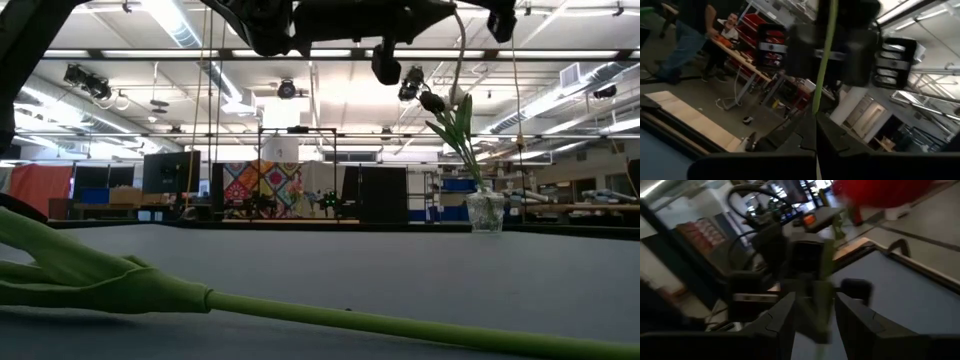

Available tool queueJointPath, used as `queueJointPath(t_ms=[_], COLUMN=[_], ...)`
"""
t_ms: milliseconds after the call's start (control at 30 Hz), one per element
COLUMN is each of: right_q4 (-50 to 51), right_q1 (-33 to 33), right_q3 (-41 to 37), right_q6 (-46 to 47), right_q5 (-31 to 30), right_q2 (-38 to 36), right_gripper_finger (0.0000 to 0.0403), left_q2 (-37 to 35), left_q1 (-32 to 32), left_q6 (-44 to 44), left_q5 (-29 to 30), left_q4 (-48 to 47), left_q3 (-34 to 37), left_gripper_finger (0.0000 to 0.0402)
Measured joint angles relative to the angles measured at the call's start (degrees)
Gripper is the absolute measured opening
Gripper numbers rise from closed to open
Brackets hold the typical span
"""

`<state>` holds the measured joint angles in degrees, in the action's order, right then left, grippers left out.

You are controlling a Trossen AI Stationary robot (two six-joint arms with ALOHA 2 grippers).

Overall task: Sort flowers into vase by color
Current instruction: Put the red tulip into the yellow vase

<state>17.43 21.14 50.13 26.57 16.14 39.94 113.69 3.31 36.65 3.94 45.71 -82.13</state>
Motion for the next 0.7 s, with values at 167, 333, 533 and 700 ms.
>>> queueJointPath(t_ms=[167, 333, 533, 700], right_q4=[-0.7, -0.8, -0.8, -0.6], right_q1=[-1.3, -1.6, -2.4, -3.9], right_q3=[0.0, 0.0, 0.0, 0.0], right_q6=[-1.4, -1.8, -2.7, -2.8], right_q5=[0.2, -2.7, -3.1, -5.1], right_q2=[1.1, 1.9, 4.3, 5.0], right_gripper_finger=[0.0138, 0.0111, 0.006, 0.003], left_q2=[0.0, 0.0, 0.0, 0.0], left_q1=[0.1, 0.2, 0.4, 0.4], left_q6=[0.2, 0.8, 0.8, 0.4], left_q5=[1.2, 1.2, 1.0, 0.2], left_q4=[0.1, 0.0, -0.2, -0.2], left_q3=[0.0, 0.0, 0.0, 0.0], left_gripper_finger=[0.0, 0.0, 0.0, 0.0])
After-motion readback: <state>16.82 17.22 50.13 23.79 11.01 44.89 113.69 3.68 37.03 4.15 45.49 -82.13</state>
